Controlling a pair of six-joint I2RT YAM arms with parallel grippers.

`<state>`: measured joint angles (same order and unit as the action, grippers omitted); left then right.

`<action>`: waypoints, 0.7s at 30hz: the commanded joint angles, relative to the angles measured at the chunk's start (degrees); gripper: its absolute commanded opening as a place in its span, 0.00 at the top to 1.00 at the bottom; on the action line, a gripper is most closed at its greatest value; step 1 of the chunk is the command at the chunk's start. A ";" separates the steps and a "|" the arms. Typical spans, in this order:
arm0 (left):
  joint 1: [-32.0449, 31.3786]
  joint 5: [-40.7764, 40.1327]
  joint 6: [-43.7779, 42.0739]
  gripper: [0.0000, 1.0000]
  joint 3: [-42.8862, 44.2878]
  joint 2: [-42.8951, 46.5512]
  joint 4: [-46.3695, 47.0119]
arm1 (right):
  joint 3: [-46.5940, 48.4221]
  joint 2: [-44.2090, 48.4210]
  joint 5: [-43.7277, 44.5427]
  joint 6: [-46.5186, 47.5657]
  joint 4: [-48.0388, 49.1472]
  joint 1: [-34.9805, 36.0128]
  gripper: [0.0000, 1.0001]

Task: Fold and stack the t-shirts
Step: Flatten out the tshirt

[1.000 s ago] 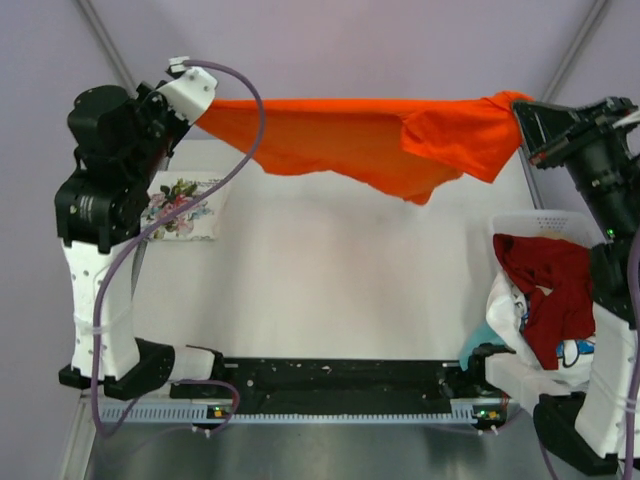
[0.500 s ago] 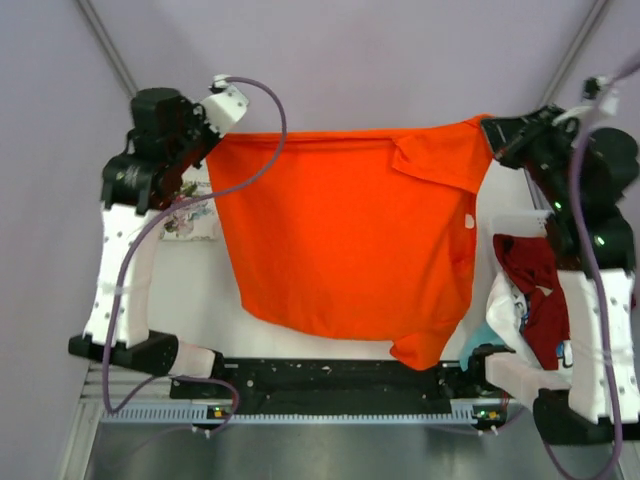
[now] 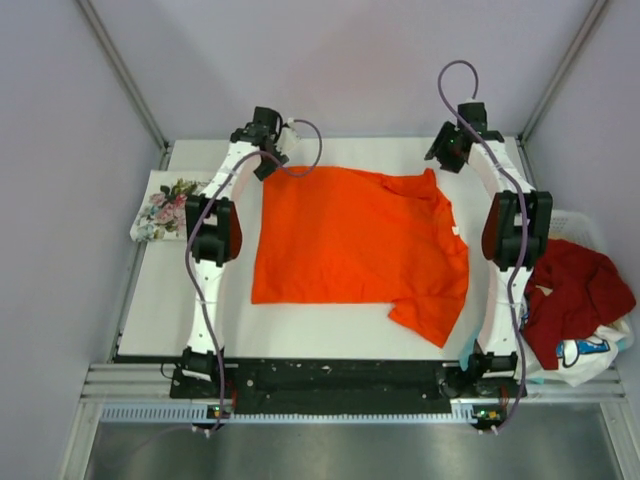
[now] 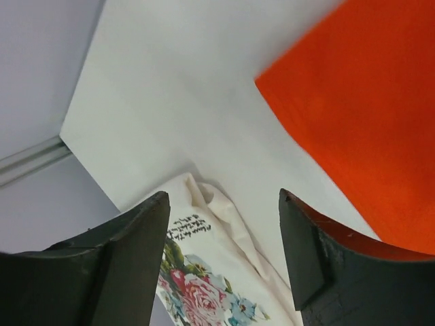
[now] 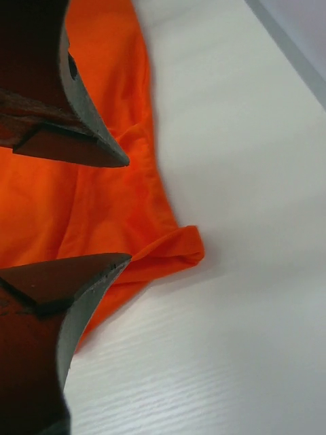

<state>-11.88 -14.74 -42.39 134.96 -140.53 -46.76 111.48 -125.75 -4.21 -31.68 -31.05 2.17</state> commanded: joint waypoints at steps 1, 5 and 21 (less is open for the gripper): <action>0.28 -1.45 0.38 0.30 -4.56 10.77 4.56 | 0.45 10.41 5.67 7.58 -5.25 0.90 0.46; -0.86 10.76 -1.63 0.28 -24.09 25.89 6.43 | -13.98 22.54 10.80 11.20 -5.25 2.39 0.43; -6.05 28.73 -20.36 0.10 -70.51 48.24 -5.64 | -58.03 48.05 8.51 -1.17 -10.17 8.02 0.39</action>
<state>-17.34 12.40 -58.63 69.69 -95.74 -53.17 57.89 -83.29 3.33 -26.17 -38.48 9.89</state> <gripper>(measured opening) 0.889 0.602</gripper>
